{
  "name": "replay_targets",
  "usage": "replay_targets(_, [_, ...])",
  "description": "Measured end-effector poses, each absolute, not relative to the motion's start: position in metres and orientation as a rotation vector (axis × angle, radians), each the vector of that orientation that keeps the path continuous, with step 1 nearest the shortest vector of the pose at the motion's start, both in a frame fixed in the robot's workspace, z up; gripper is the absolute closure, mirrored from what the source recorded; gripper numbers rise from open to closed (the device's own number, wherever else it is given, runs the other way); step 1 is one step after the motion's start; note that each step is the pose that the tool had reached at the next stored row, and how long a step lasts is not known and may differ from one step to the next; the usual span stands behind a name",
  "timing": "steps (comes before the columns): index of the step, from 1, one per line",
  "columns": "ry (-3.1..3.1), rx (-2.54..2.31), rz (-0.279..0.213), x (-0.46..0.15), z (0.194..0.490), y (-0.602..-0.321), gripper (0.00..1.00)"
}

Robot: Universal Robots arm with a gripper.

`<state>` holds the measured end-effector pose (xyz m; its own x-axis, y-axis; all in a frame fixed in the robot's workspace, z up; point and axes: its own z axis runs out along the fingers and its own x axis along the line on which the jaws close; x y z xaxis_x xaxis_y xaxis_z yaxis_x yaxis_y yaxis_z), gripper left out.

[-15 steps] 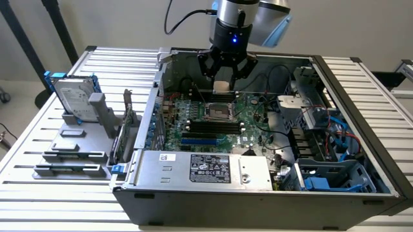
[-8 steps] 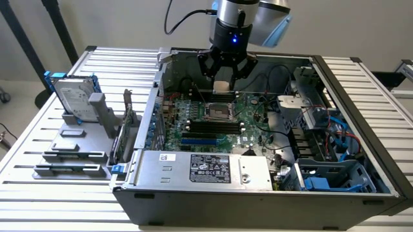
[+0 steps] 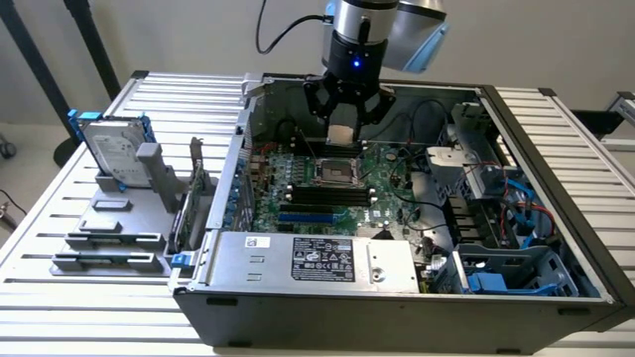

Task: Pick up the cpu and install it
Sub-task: 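Place the cpu into insertion slot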

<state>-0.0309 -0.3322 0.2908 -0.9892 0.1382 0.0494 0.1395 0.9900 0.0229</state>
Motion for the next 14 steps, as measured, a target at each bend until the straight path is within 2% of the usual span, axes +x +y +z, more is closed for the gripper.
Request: replay_targets(14, [-3.037, -0.605, -0.050, -0.0309, 0.2850, -0.3322, 0.45])
